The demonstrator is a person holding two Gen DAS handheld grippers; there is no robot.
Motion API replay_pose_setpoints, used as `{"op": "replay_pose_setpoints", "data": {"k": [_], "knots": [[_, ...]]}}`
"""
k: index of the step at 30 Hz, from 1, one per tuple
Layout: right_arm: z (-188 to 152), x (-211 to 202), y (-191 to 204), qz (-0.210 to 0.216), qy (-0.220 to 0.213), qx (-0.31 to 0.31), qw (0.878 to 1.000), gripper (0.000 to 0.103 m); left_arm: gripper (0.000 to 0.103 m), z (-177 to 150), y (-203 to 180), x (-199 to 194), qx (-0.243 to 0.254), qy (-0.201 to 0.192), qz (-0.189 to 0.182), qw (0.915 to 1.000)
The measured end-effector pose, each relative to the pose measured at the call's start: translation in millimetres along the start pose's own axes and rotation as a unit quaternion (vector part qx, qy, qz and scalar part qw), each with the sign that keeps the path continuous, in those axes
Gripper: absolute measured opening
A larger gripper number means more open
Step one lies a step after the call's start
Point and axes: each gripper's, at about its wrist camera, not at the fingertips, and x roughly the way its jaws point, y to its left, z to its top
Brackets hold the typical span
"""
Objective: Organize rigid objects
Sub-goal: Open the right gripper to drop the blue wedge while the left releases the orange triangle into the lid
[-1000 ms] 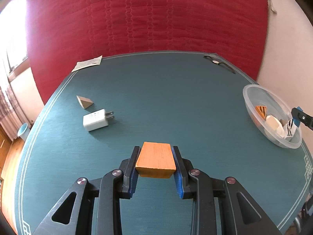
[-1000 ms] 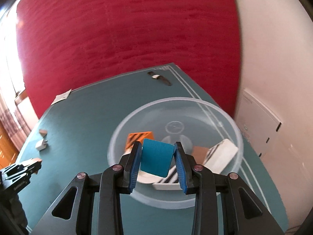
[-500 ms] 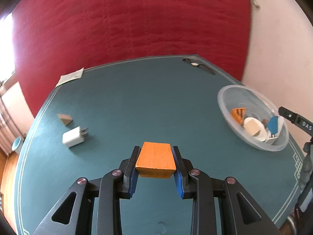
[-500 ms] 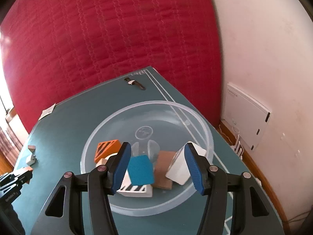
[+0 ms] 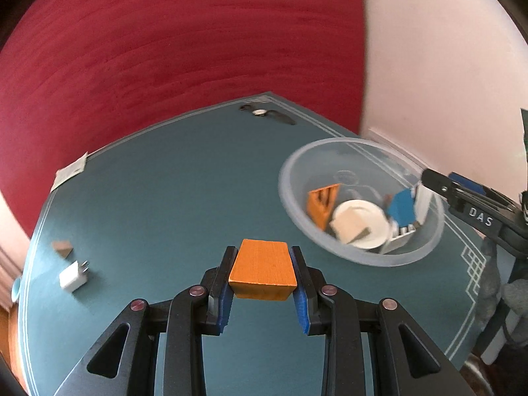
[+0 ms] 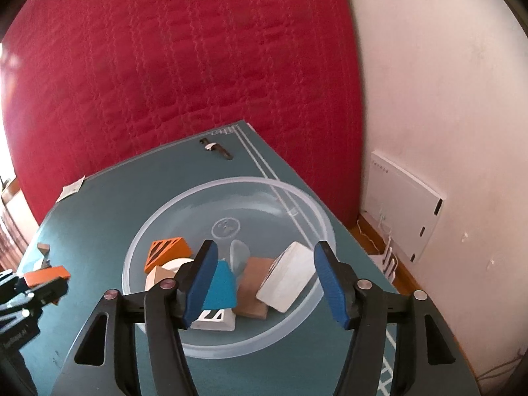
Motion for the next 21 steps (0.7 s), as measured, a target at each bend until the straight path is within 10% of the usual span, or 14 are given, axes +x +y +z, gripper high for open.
{"op": "replay_pose_setpoints", "data": {"k": [21], "knots": [[5.3,-4.5,-16.0,0.005,-0.003,0.044,0.999,0.064,0.036,31.3,-81.2,34.7,0.061,0.015,-0.089,0.9940]]}}
